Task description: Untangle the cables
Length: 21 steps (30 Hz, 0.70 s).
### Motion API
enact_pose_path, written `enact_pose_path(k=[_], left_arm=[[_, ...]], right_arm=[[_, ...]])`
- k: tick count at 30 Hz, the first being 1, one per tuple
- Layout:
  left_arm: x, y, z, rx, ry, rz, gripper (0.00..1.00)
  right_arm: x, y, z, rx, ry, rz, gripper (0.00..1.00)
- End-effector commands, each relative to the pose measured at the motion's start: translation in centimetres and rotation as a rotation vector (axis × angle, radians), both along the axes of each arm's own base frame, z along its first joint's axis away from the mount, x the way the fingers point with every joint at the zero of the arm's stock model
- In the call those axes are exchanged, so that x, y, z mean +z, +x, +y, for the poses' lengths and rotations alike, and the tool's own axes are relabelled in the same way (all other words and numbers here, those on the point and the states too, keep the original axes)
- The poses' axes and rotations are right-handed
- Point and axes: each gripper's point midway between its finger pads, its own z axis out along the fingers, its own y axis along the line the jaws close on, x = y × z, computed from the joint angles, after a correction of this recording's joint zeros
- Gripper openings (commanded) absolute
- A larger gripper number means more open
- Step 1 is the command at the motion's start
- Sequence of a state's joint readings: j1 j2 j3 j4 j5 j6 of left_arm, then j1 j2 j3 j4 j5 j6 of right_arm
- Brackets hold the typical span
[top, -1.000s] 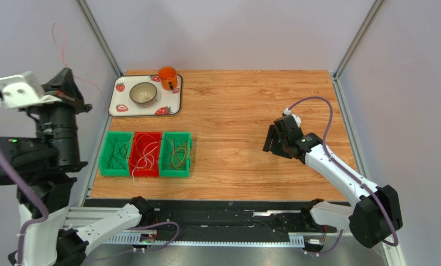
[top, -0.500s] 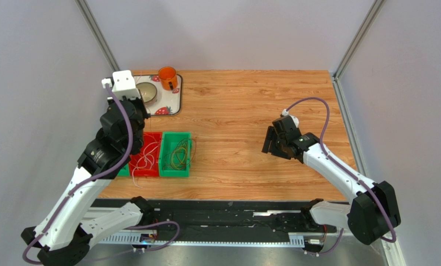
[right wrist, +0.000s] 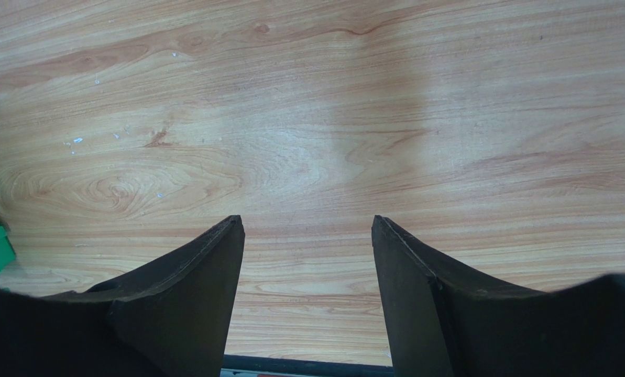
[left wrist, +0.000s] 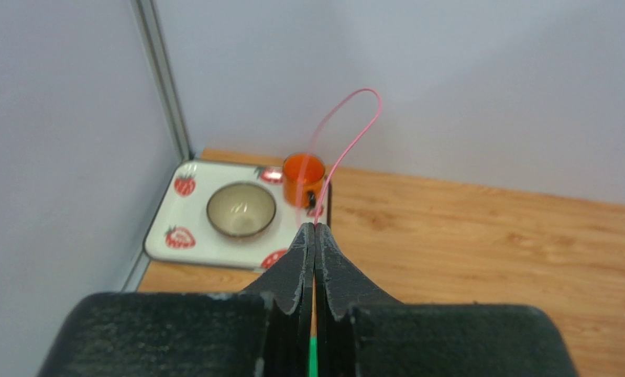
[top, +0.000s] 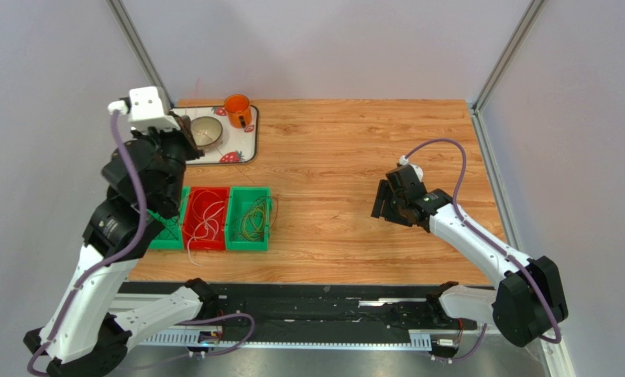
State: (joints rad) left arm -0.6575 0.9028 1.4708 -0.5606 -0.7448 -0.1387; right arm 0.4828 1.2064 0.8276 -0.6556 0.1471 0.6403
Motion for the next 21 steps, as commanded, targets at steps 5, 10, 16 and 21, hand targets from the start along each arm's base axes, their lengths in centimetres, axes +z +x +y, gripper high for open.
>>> enact_pose_path(k=[5, 10, 16, 21], left_arm=[[12.3, -1.3, 0.0, -0.077, 0.038, -0.333, 0.00], [15.8, -1.2, -1.6, -0.130, 0.093, -0.528, 0.00], [16.1, -0.7, -2.2, -0.155, 0.070, -0.481, 0.00], [14.0, -1.0, -1.5, -0.136, 0.059, -0.435, 0.00]], right_arm=[[-0.7, 0.3, 1.0, 0.007, 0.051, 0.001, 0.64], [-0.9, 0.0, 0.8, 0.001, 0.057, -0.007, 0.64], [-1.2, -0.3, 0.6, 0.004, 0.051, 0.002, 0.64], [-1.4, -0.4, 0.7, 0.011, 0.047, 0.005, 0.64]])
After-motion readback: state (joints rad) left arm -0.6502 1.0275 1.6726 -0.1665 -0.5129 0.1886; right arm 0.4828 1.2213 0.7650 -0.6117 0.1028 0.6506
